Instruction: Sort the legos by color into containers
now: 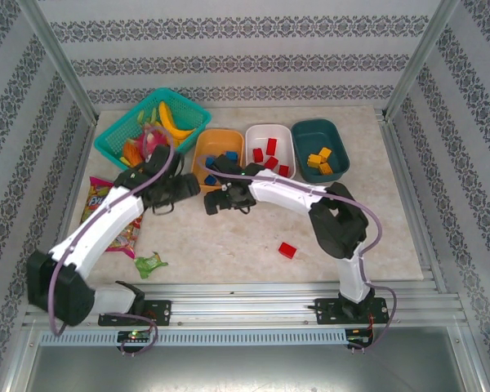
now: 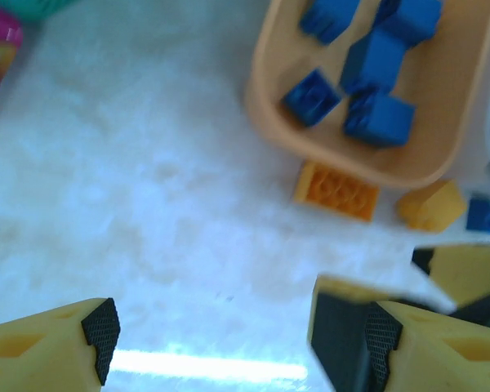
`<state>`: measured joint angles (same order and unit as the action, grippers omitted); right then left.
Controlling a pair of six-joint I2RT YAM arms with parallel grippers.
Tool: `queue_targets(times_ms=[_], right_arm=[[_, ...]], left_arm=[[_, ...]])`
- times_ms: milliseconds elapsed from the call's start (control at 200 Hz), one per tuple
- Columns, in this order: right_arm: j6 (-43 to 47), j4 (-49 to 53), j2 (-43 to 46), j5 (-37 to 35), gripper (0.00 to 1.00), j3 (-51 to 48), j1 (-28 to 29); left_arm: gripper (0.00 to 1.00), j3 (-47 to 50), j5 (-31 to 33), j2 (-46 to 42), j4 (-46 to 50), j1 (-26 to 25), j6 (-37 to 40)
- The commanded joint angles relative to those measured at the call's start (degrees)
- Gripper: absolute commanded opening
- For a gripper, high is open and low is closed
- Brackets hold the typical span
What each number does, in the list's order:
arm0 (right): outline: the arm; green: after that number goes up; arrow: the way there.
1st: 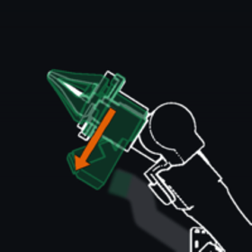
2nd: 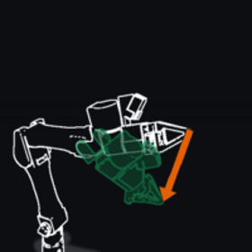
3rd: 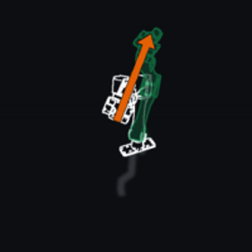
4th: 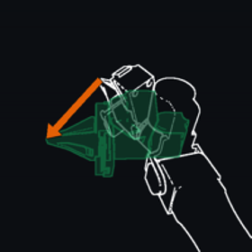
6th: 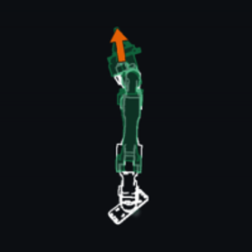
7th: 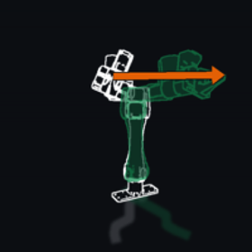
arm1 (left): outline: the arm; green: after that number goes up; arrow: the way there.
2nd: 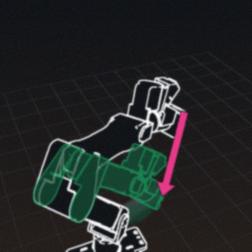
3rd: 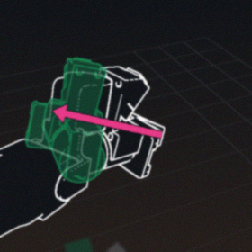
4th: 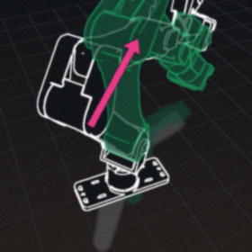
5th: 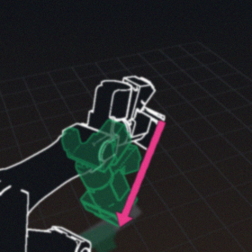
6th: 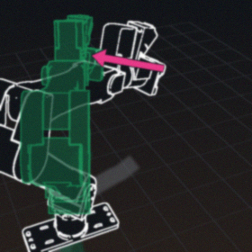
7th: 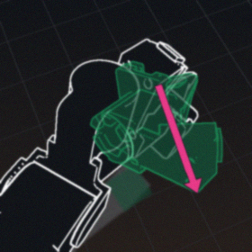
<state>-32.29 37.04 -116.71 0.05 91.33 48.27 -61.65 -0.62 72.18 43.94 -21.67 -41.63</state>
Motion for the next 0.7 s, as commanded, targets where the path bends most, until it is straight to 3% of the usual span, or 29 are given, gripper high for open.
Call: queue_targets(times_ms=[0, 280, 555, 694], right_arm=[[-8.2, 0.8, -3.1, -8.2, 0.97, 4.5, 2.5], [-16.5, 2.5, -9.4, -17.2, 0.97, 8.1, 3.2], [-20.1, 1.9, -14.2, -18.1, 0.97, 11.0, 3.2], [-20.2, 0.8, -16.0, -18.9, 0.93, 12.4, 3.2]], left_arm=[[0.82, 5.9, -1.5, -7.9, -3.3, -0.2, -3.3], [0.86, 13.7, -0.1, -23.7, -2.2, -0.1, -4.7], [0.86, 13.7, -0.7, -28.7, 3.3, -0.1, -4.0], [0.86, 13.8, -1.2, -29.8, 4.3, -0.1, -3.9]])
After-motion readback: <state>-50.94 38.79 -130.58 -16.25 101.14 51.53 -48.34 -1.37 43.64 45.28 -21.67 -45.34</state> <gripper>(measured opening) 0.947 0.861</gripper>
